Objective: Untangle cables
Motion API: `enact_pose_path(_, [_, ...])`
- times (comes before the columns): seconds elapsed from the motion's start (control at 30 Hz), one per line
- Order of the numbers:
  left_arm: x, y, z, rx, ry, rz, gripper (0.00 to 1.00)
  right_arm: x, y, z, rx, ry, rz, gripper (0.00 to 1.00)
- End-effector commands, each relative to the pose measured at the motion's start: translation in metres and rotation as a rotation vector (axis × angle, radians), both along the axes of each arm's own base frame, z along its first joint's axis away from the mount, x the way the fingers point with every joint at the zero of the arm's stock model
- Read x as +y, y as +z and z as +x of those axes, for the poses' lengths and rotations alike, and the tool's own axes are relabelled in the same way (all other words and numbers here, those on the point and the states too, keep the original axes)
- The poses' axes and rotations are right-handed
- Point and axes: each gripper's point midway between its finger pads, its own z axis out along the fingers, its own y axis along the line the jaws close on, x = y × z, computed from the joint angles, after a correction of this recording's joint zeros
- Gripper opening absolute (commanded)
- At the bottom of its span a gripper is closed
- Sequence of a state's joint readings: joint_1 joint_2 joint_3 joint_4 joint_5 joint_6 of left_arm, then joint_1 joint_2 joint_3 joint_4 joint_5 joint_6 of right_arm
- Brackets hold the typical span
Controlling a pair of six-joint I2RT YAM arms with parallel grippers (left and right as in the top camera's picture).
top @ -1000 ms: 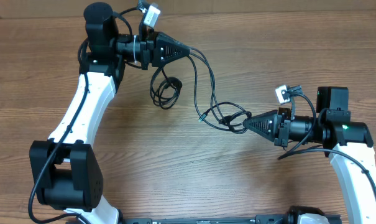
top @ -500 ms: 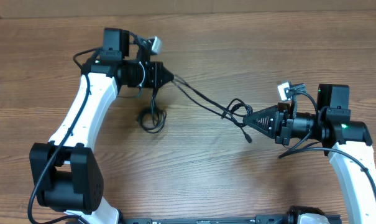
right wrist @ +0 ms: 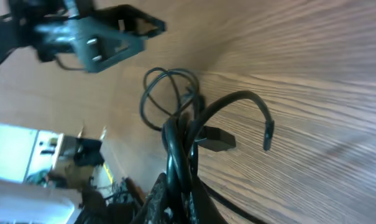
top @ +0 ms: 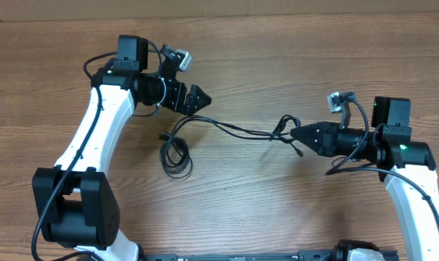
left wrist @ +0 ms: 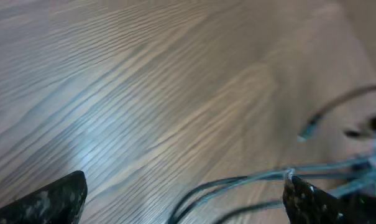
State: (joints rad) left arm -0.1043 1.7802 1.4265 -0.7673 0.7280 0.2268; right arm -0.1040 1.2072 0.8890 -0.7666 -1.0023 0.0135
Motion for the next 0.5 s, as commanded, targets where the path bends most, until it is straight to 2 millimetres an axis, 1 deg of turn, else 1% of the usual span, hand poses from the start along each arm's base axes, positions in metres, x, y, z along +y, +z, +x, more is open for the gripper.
enact_pose_path(0.0, [-0.041, 0.037, -0.026, -0.177, -0.295, -0.186, 1.00, -0.006, -0.002, 0.004, 0.021, -0.049, -0.023, 0.04])
enact_pose_path(0.07, [-0.058, 0.043, -0.037, -0.223, -0.383, -0.217, 1.00, -0.006, -0.001, 0.004, 0.019, -0.049, -0.023, 0.04])
enact_pose_path(0.13, [-0.088, 0.044, -0.058, -0.291, -0.523, -0.220, 1.00, -0.006, -0.001, 0.004, 0.016, -0.049, -0.023, 0.04])
enact_pose_path(0.2, [-0.122, 0.043, -0.084, -0.379, -0.687, -0.220, 1.00, -0.006, -0.001, 0.004, 0.015, -0.049, -0.023, 0.04])
enact_pose_path(0.23, [-0.127, 0.043, -0.088, -0.396, -0.714, -0.221, 1.00, -0.006, -0.001, 0.004, 0.015, -0.048, -0.023, 0.04])
enact_pose_path(0.3, [-0.151, 0.046, -0.106, -0.454, -0.809, -0.234, 1.00, -0.006, -0.001, 0.004, 0.015, -0.049, -0.023, 0.04])
enact_pose_path(0.37, [-0.161, 0.045, -0.112, -0.474, -0.838, -0.226, 1.00, -0.006, -0.001, 0.005, 0.015, -0.049, -0.023, 0.04])
enact_pose_path(0.43, [-0.167, 0.038, -0.118, -0.467, -0.855, -0.183, 1.00, -0.005, 0.000, 0.004, 0.014, -0.046, -0.019, 0.04])
enact_pose_path(0.47, [-0.171, 0.036, -0.125, -0.453, -0.873, -0.177, 1.00, -0.005, 0.000, 0.004, 0.014, -0.044, -0.016, 0.04])
